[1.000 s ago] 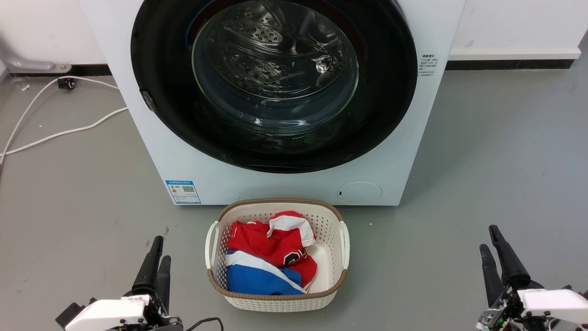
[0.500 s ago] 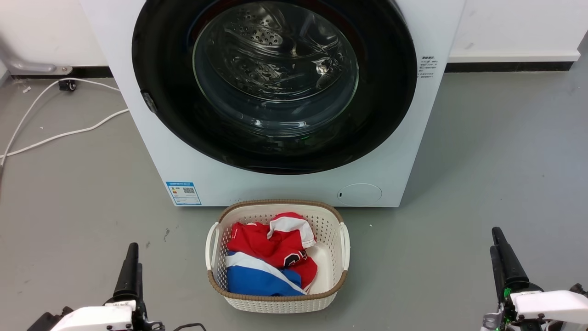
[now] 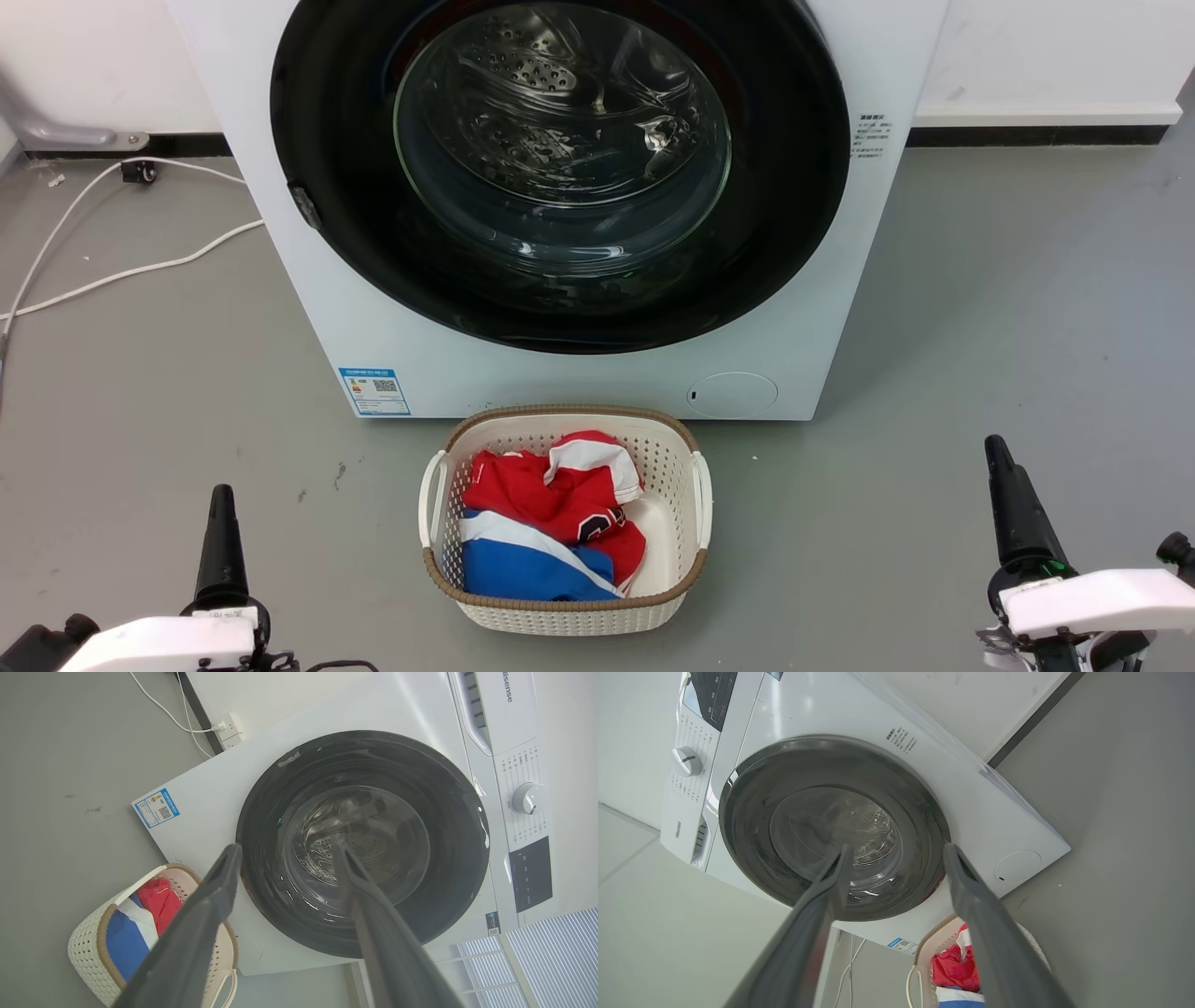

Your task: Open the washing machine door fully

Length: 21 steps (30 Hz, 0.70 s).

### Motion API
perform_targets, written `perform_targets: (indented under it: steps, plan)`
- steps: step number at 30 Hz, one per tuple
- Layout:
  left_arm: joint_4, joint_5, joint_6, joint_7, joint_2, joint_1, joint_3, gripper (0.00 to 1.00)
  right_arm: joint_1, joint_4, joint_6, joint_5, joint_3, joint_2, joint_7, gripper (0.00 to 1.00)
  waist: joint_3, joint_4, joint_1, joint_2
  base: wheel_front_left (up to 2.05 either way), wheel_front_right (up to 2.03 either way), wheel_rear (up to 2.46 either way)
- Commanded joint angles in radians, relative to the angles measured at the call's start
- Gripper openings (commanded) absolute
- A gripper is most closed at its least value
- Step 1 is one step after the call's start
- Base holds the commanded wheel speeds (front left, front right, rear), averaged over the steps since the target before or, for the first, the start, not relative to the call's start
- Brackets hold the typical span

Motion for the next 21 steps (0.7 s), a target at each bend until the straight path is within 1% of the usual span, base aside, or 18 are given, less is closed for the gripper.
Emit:
perform_targets:
  steps: [1, 4, 5, 7, 14, 21]
  plan:
    - [-0.038, 0.051, 0.014, -0.011, 0.003, 0.006, 0.0, 1.0, -0.004, -0.028, 0.001, -0.055, 0.006, -0.002, -0.011, 1.0, 0.0, 0.0, 0.0, 0.0, 0.0, 0.0, 0.0]
    - [-0.085, 0.121, 0.047, -0.021, 0.003, 0.015, -0.014, 1.0, -0.001, -0.047, 0.001, -0.117, 0.011, -0.002, -0.021, 1.0, 0.001, 0.0, 0.0, 0.0, 0.0, 0.0, 0.0]
    - [-0.117, 0.164, 0.065, -0.028, 0.003, 0.024, -0.028, 1.0, 0.0, -0.058, 0.001, -0.155, 0.015, -0.002, -0.028, 1.0, 0.002, 0.0, 0.0, 0.0, 0.0, 0.0, 0.0]
    - [-0.147, 0.204, 0.081, -0.035, 0.003, 0.033, -0.042, 1.0, 0.002, -0.068, 0.001, -0.194, 0.018, -0.002, -0.035, 1.0, 0.002, 0.0, 0.0, 0.0, 0.0, 0.0, 0.0]
    - [-0.218, 0.372, 0.1, -0.056, 0.004, 0.06, -0.107, 1.0, 0.012, -0.09, 0.001, -0.339, 0.048, -0.002, -0.057, 1.0, 0.001, 0.001, 0.0, 0.0, 0.0, 0.0, 0.0]
    - [-0.25, 0.563, 0.152, -0.077, 0.004, 0.081, -0.183, 1.0, 0.018, -0.111, 0.001, -0.458, 0.073, -0.002, -0.077, 1.0, 0.0, 0.002, 0.0, 0.0, 0.0, 0.0, 0.0]
